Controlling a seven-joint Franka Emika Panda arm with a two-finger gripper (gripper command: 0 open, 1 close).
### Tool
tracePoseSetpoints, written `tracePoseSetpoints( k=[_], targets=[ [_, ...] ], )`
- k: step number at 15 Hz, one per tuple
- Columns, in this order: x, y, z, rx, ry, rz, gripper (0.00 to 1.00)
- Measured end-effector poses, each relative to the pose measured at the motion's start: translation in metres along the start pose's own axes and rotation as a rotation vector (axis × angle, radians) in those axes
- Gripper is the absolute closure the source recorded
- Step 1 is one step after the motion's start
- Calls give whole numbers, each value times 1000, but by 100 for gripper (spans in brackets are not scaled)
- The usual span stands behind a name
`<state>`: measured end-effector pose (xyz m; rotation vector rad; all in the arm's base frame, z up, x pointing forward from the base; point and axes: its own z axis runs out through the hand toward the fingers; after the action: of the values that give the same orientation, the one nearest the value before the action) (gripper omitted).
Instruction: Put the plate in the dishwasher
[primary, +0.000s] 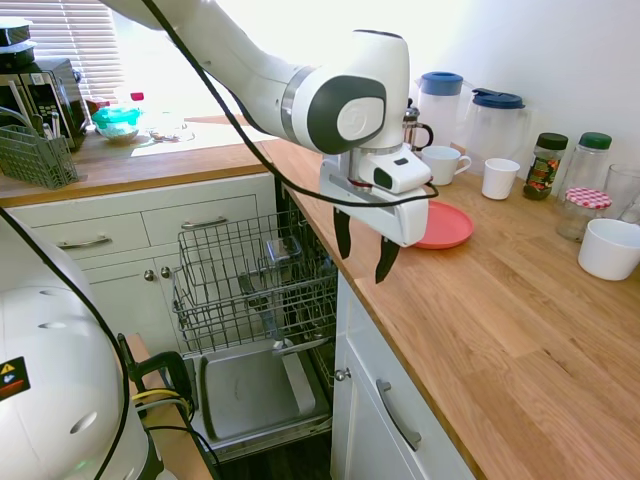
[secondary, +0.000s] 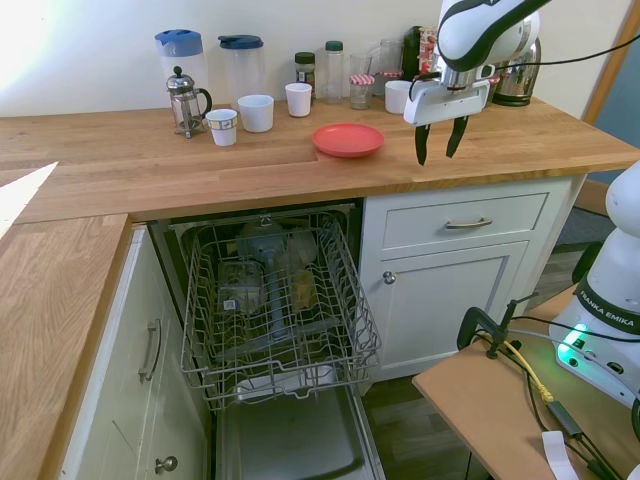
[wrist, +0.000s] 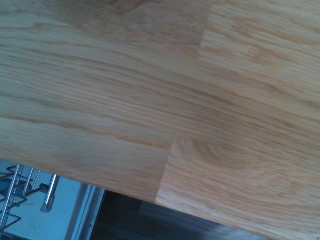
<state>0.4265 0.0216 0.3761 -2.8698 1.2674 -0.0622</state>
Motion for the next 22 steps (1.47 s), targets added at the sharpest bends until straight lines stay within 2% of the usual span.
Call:
tracePoseSetpoints(
  k=[2,5,8,10,13,16,17,19,22],
  targets=[
    [1,0,0,3,2,1,0],
    [17,-7,-8,66,-1,7,0],
    [49,-41,-29,135,-3,-2,0],
    [68,-68,-33,163,-39,16,0],
    [98,-93,-8,193,-111,60,0],
    [125,-91,31,228,-167,112,0],
    [130,-89,36,253,-168,136,100],
    [136,-89,38,309,-172,185,100],
    [136,-90,44,328,-189,216,100]
  ],
)
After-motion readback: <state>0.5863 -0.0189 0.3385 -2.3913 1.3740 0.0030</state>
